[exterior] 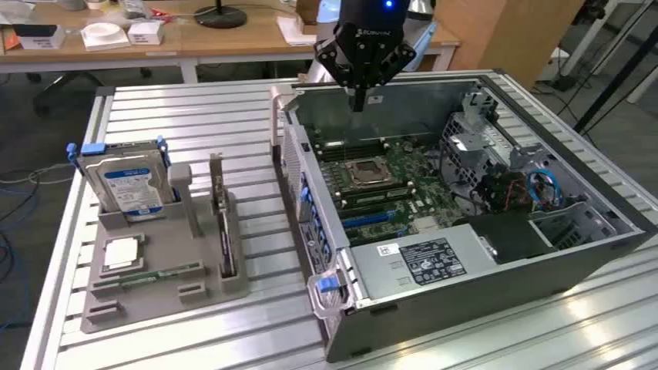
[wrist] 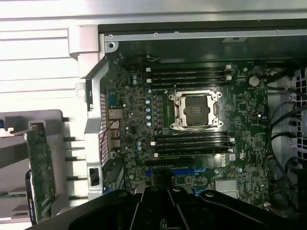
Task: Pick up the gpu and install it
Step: 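Reach for the gpu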
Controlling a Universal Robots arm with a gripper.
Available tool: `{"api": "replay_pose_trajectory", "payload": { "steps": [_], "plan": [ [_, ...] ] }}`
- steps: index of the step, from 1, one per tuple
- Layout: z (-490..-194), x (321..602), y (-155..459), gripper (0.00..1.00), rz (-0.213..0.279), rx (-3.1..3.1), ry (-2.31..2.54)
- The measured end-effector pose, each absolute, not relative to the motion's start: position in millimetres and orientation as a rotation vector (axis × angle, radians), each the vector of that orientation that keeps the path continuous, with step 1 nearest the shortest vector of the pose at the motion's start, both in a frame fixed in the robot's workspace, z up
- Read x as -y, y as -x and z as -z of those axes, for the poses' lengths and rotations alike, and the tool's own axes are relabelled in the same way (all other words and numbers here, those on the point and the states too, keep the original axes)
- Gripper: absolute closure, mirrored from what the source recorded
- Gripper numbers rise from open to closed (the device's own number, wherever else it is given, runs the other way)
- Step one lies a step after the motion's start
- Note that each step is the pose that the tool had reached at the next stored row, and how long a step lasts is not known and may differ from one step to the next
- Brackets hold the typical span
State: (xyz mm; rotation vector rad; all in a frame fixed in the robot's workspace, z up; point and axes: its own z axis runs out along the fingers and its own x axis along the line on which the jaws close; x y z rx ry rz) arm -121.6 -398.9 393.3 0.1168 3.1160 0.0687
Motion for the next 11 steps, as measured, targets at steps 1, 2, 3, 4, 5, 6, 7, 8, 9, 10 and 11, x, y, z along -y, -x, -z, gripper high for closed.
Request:
{"api": "replay_pose_trajectory", "payload": {
  "steps": [1, 2, 3, 4, 5, 6, 7, 8, 9, 10, 11],
  "plan": [
    [-393.3, 398.9, 121.6, 0.89, -0.069, -3.116, -0.117],
    [-393.3, 398.9, 121.5, 0.89, -0.069, -3.116, -0.117],
    [-393.3, 398.8, 121.6, 0.89, -0.069, -3.117, -0.117],
    [-393.2, 398.8, 121.7, 0.89, -0.069, -3.117, -0.117],
    [-393.2, 398.8, 121.8, 0.89, -0.069, -3.118, -0.116],
    [-393.2, 398.8, 122.1, 0.89, -0.069, -3.118, -0.117],
    [-393.1, 398.8, 122.3, 0.89, -0.069, -3.118, -0.117],
    [-393.1, 398.8, 122.4, 0.89, -0.069, -3.118, -0.117],
    [-393.1, 398.9, 122.6, 0.89, -0.069, -3.118, -0.117],
    [-393.0, 398.9, 122.8, 0.89, -0.069, -3.118, -0.117],
    [-393.0, 398.8, 123.0, 0.89, -0.069, -3.119, -0.117]
  ]
}}
